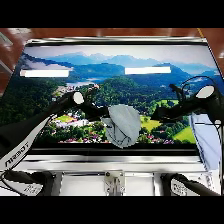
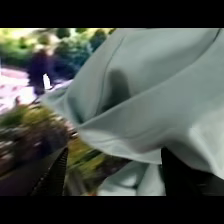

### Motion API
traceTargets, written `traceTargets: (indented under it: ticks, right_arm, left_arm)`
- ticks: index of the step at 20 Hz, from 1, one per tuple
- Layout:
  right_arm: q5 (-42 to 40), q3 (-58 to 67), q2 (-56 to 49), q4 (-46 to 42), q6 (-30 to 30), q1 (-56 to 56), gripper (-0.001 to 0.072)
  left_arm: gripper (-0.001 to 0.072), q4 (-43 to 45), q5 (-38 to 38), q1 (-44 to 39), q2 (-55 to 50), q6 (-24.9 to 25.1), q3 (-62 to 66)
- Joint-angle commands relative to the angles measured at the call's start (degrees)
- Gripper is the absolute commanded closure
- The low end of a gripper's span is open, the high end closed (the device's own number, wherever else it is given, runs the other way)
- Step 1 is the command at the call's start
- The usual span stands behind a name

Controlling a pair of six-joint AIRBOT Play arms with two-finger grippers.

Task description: Fold the shirts.

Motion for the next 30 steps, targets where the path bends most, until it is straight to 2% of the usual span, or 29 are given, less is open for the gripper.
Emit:
traceTargets:
  ticks: [1,2,4,6,7,8,11,15,16,17,18,21,24,27,30]
  right_arm:
    - [-0.22,-4.50,-0.22,0.15,0.07,3.85,0.0032]
    - [-0.35,-5.92,-0.22,0.17,0.17,5.64,0.0032]
    - [-2.56,-8.48,-0.22,0.20,0.33,9.77,0.0032]
    - [-6.25,-10.84,-0.22,0.35,1.75,13.66,0.0032]
    - [-7.69,-11.96,-0.22,0.72,2.34,15.13,0.0032]
    - [-8.98,-13.07,-0.22,1.73,2.54,16.57,0.0032]
    - [-14.19,-15.58,-0.24,5.88,2.67,20.31,0.0032]
    - [-21.79,-16.33,-3.54,6.62,6.58,23.98,0.0050]
    - [-21.92,-16.33,-5.11,7.21,6.58,24.41,0.0264]
    - [-21.51,-16.33,-5.95,7.26,6.67,24.57,0.0526]
    - [-20.85,-16.20,-5.77,6.93,6.62,24.55,0.0646]
    - [-16.72,-12.11,-1.68,-0.76,6.12,24.57,0.0646]
    - [-11.65,-2.84,7.04,-13.84,3.32,24.57,0.0646]
    - [-11.98,9.86,17.40,-26.77,3.82,24.57,0.0645]
    - [-15.52,22.23,25.44,-27.80,4.44,24.59,0.0646]
  left_arm:
    - [-0.0007,-6.36,8.33,-1.55,-2.93,1.79,-1.29]
    - [0.0025,-6.64,10.16,-1.86,-3.39,1.79,-1.29]
    - [0.0324,-7.26,13.55,-2.19,-3.56,1.79,-1.29]
    - [0.0466,-7.91,15.54,-2.25,-3.54,1.79,-1.22]
    - [0.0581,-7.80,15.56,-2.23,-3.52,1.86,-1.16]
    - [0.0665,-7.80,15.52,-2.23,-3.52,2.54,-1.16]
    - [0.0672,-7.78,15.10,-2.23,-3.41,4.00,-1.16]
    - [0.0672,-7.78,15.17,-2.23,-2.40,4.87,-1.16]
    - [0.0673,-7.45,15.10,-2.23,-1.90,5.03,-1.16]
    - [0.0673,-6.49,15.13,-2.16,-1.25,5.01,-1.16]
    - [0.0674,-4.72,15.15,-1.99,-0.24,5.01,-1.16]
    - [0.0676,2.45,14.75,-0.76,5.68,4.76,-0.59]
    - [0.0676,9.16,12.00,-0.09,15.30,4.83,4.24]
    - [0.0675,14.80,11.43,-0.57,26.60,5.03,12.41]
    - [0.0676,14.75,14.67,-2.23,37.13,6.82,21.24]
